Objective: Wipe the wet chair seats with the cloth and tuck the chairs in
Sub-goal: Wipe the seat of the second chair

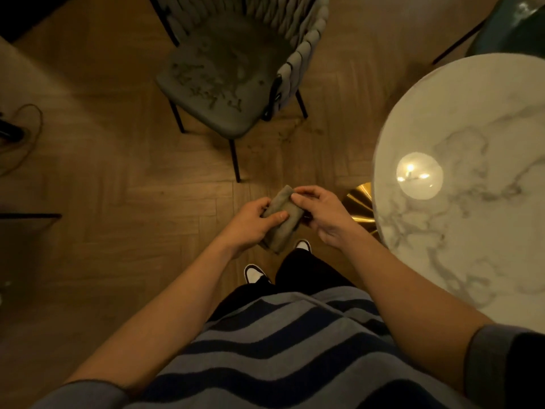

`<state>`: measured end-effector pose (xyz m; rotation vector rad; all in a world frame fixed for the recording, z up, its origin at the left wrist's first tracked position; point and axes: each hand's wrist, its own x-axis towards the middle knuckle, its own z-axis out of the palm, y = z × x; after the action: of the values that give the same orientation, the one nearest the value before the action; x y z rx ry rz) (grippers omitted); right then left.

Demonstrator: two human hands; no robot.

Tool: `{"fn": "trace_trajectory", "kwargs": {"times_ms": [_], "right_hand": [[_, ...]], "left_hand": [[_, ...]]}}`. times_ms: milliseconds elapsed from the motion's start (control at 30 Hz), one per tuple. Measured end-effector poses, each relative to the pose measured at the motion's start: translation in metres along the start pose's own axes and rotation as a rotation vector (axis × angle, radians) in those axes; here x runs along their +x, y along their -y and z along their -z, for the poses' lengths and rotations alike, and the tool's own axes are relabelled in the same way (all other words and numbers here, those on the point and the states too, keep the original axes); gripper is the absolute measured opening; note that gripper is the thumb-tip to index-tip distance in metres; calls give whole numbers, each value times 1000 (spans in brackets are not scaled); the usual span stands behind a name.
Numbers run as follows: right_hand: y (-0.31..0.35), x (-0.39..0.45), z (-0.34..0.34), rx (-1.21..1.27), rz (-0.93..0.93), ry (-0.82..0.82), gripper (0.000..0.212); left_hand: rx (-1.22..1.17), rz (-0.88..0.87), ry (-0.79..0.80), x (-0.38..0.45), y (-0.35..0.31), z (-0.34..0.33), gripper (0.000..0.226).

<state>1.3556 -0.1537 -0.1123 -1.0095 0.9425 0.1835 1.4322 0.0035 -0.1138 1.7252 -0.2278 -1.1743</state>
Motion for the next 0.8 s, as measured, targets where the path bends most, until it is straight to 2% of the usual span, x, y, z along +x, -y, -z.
{"fn": "trace_trajectory", "kwargs": {"times_ms": [100,167,267,367,467,667,800], "right_hand": [[14,18,-15,243,-58,12,20],[25,32,-26,303,-100,67,24],[47,61,-43,322,-103,98,24],[74,96,-62,299,-79,58,28],[100,133,-84,235,-55,50,13],[158,189,-129,150,-11,2,18],[183,220,-162,185,-17,-60,15]], "left_hand": [[-73,-16,-43,25,-14,24,15],[-88,-9,-40,44,-25,40,20],[-65,23,-60,74,-40,68,20],[-113,94,-50,108,-52,102,22],[-185,117,1,142,-71,135,33],[-217,7,-6,192,-115,187,21],[-200,-20,28,217,-131,228,21]]}}
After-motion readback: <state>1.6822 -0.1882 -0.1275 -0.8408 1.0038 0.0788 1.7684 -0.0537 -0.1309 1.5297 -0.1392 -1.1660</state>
